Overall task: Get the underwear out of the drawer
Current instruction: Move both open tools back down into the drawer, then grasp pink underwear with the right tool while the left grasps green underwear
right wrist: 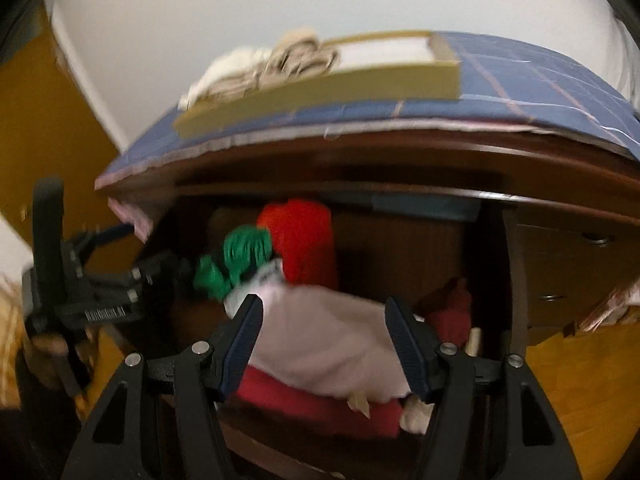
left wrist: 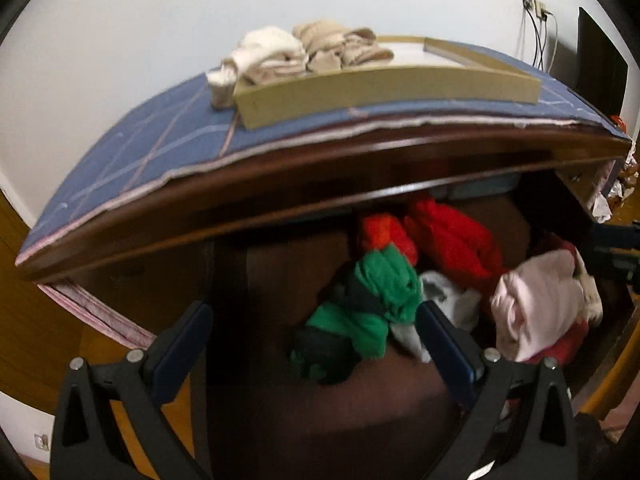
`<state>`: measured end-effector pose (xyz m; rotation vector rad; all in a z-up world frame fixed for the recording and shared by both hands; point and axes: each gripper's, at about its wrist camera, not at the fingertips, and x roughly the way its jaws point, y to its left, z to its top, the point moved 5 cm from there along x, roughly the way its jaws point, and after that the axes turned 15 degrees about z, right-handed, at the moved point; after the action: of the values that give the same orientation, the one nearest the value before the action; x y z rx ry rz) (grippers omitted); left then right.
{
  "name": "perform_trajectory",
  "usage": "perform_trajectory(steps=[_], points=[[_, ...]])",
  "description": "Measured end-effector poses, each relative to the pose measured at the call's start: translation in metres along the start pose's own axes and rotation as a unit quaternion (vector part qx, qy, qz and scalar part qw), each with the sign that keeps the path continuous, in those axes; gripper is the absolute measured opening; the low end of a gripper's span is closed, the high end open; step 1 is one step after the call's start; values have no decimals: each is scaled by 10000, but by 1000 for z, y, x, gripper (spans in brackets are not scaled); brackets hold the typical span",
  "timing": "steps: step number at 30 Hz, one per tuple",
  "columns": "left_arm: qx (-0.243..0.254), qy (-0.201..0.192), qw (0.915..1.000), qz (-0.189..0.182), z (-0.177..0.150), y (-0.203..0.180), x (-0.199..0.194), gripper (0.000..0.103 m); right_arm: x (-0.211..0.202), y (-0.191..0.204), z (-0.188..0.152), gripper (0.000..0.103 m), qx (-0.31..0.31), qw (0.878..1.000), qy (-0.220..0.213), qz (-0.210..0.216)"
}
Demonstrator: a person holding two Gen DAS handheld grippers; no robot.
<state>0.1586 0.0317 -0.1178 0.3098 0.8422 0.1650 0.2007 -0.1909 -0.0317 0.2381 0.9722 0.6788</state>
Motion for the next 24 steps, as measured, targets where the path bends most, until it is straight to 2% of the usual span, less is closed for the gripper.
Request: perform_trajectory(steps=[3, 5, 11, 14, 16, 18, 23, 24], points=[[42, 83, 10000, -28, -6, 4, 1, 103, 12, 10, -6, 66, -553, 9971, 521, -9], [124, 107, 9999, -11, -10, 6, 1, 103, 24, 19, -10, 66, -974, 9904, 977, 128], [297, 155, 9994, 13, -14, 14, 1, 103, 55, 35, -16, 66, -1821, 9645, 1886, 335], [435, 158, 9989, 92, -15, 14, 4, 103, 75, 30, -18, 66, -2131, 9488, 2330, 66], [477, 184, 9986, 112, -15, 15, 6, 103, 85, 19, -16, 66, -1964, 9489, 2469, -6], [507, 240, 9984, 55, -15, 13, 9, 103, 93, 3, -12, 66, -1506, 9552, 2546, 64], [668, 367, 9970, -137, -12, 3, 21, 103, 99, -26, -6, 66, -536, 9676, 2445, 345], [673, 406, 9968, -151, -12, 2, 23, 103, 99, -31, -6, 58, -344, 9693, 2395, 442]])
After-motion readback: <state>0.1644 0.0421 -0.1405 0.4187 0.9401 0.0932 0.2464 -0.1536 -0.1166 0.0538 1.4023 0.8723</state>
